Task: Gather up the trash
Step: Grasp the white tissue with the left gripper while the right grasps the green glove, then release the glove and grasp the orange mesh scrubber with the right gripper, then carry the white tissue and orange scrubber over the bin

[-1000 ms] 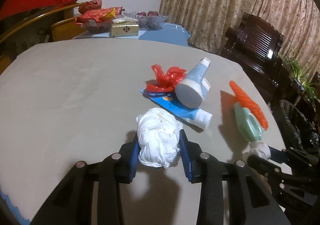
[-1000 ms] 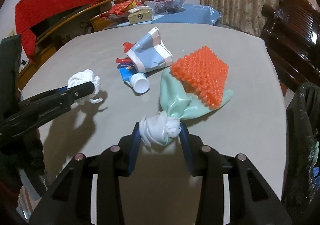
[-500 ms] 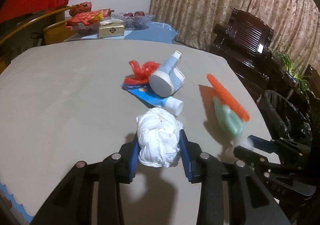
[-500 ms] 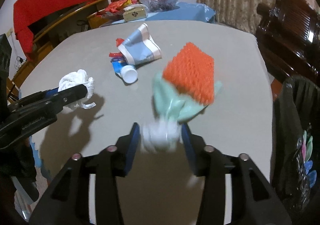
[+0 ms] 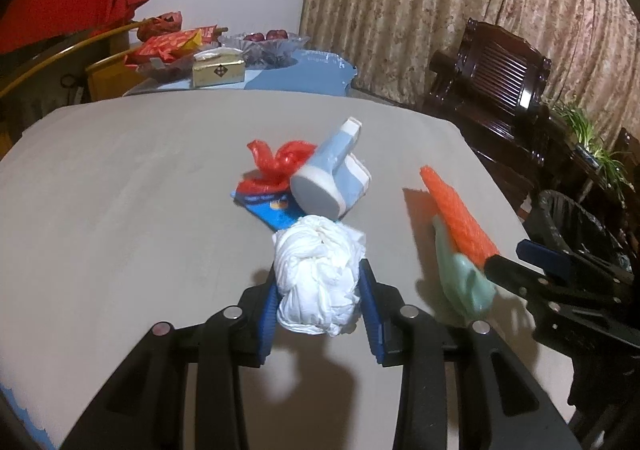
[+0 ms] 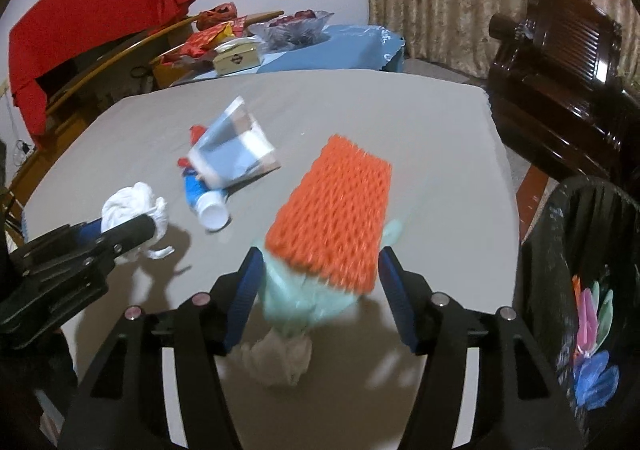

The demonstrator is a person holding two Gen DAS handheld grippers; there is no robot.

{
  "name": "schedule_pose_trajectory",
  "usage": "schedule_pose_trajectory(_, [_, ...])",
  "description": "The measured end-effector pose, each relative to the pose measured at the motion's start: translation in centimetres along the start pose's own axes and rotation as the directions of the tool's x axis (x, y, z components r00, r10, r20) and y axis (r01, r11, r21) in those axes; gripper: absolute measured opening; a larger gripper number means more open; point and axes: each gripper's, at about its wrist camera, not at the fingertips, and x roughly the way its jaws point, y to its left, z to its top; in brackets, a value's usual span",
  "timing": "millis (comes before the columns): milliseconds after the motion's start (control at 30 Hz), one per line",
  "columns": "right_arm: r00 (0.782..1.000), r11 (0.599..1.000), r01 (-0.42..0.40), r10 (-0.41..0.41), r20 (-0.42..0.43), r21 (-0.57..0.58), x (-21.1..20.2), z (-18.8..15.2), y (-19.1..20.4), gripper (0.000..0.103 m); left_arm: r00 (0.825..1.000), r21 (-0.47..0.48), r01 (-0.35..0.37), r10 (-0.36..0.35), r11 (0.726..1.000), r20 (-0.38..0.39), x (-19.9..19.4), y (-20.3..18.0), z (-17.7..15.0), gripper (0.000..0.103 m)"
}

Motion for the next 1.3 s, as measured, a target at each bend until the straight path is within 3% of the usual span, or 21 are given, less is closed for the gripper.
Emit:
schedule_pose_trajectory(167, [1.0,1.0,0.016,-0.016,-0.022,-0.004,2.2,1.1,-0.5,0.058,1.0,-0.002,-0.002,0.002,1.0,0.007,0.7,-0.3,0.8,0.037])
schedule_pose_trajectory(333, [0.997,1.0,-0.01,0.01,-0.076,-0.003,3.8,0.7,-0.7,0.049,1.0,0.0,-0.001,0.001,1.0,0.005,0.9,-0.5,1.0,0.037])
schedule_pose_trajectory(500, [0.997,0.999,-0.048,0.046,-0.062,-0.019,3.1,1.0,-0.7,0.017,1.0,-0.003,0.0,0.0,1.0,0.001,1.0,-0.5,1.1,0.037])
schedule_pose_trajectory(533, [0.997,0.998,-0.056,0.055,-0.056,-0.018,2.9,1.2,-0.7,0.015,1.0,-0.003,0.0,0.0,1.0,0.003,1.0,-0.6,1.0,0.037])
schedule_pose_trajectory(967, [0.99,0.994,-0.108,0.11,0.09,-0.03,-4.3,2.7,-0.7,0.013,0.998,0.018,0.023,-0.025,1.0,0.065,-2.1,-2.5,2.2,0.037])
schedule_pose_trajectory(1300, [0.983,0.996,-0.083,0.086,0.162,-0.025,-9.4,2.6,-2.6,0.013,0.99,0.05,0.081,-0.086,0.995,0.114,-4.5,-6.7,3.5,0.037])
